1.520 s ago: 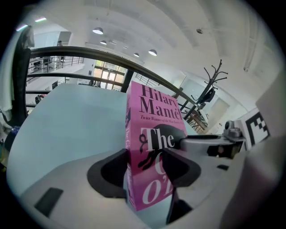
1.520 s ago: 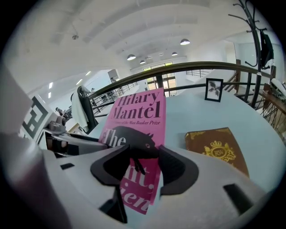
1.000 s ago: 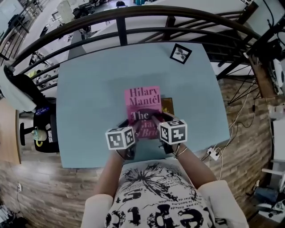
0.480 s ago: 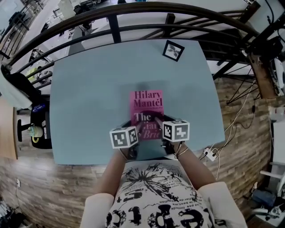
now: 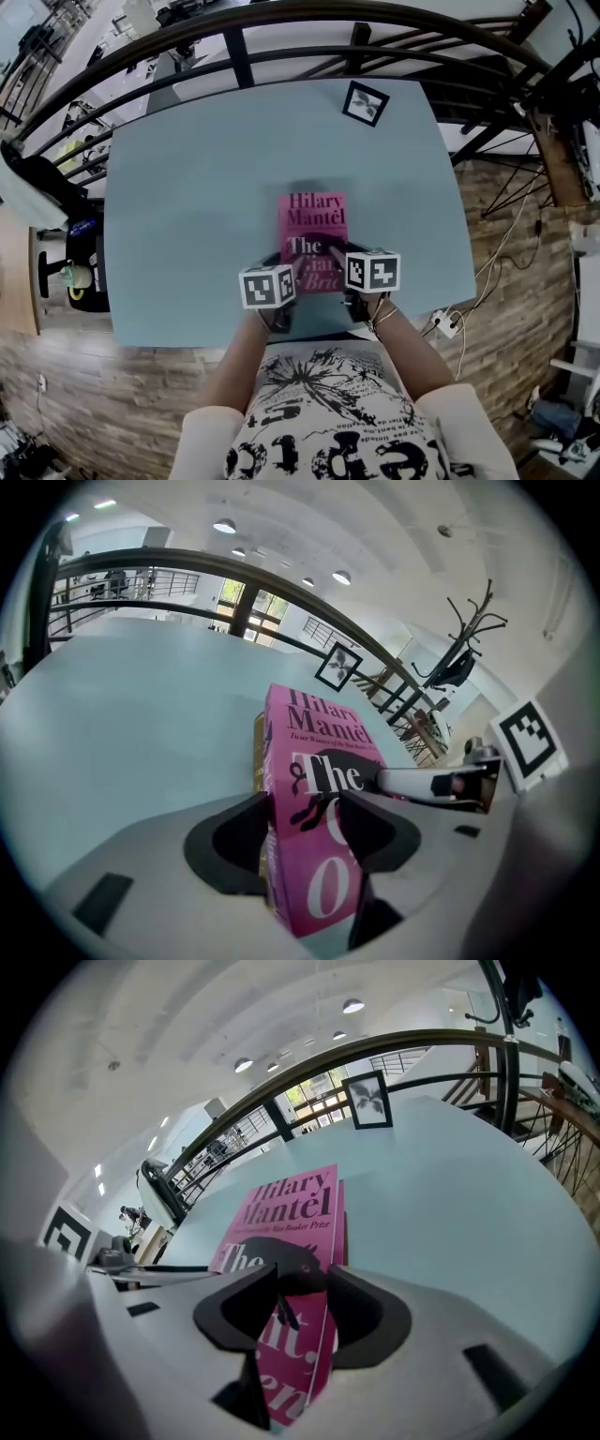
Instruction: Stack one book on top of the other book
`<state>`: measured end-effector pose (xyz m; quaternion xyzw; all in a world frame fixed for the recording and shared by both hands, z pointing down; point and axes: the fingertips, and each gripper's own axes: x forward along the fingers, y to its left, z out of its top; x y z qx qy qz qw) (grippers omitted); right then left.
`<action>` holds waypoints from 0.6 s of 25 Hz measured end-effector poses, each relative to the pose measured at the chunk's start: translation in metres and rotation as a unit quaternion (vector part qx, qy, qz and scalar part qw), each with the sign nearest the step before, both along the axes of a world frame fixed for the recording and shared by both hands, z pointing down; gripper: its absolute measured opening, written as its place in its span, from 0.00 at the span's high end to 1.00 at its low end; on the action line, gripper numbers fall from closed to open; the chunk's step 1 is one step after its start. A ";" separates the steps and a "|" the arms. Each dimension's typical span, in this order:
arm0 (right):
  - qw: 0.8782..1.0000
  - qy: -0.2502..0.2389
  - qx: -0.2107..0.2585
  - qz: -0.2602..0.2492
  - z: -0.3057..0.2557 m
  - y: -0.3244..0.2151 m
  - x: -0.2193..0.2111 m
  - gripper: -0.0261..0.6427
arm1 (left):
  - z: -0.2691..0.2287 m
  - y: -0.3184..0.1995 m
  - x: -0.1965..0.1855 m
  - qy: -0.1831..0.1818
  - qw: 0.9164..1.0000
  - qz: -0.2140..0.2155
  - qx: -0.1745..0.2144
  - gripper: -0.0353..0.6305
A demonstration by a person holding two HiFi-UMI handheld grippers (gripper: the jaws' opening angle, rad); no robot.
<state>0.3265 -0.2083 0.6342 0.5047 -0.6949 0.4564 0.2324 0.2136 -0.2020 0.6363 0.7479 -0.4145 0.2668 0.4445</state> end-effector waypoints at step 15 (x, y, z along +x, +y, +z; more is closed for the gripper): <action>0.993 0.082 0.041 -0.069 -0.010 -0.009 0.003 0.64 | -0.032 -0.021 -0.015 -0.019 0.998 -0.011 0.054 0.59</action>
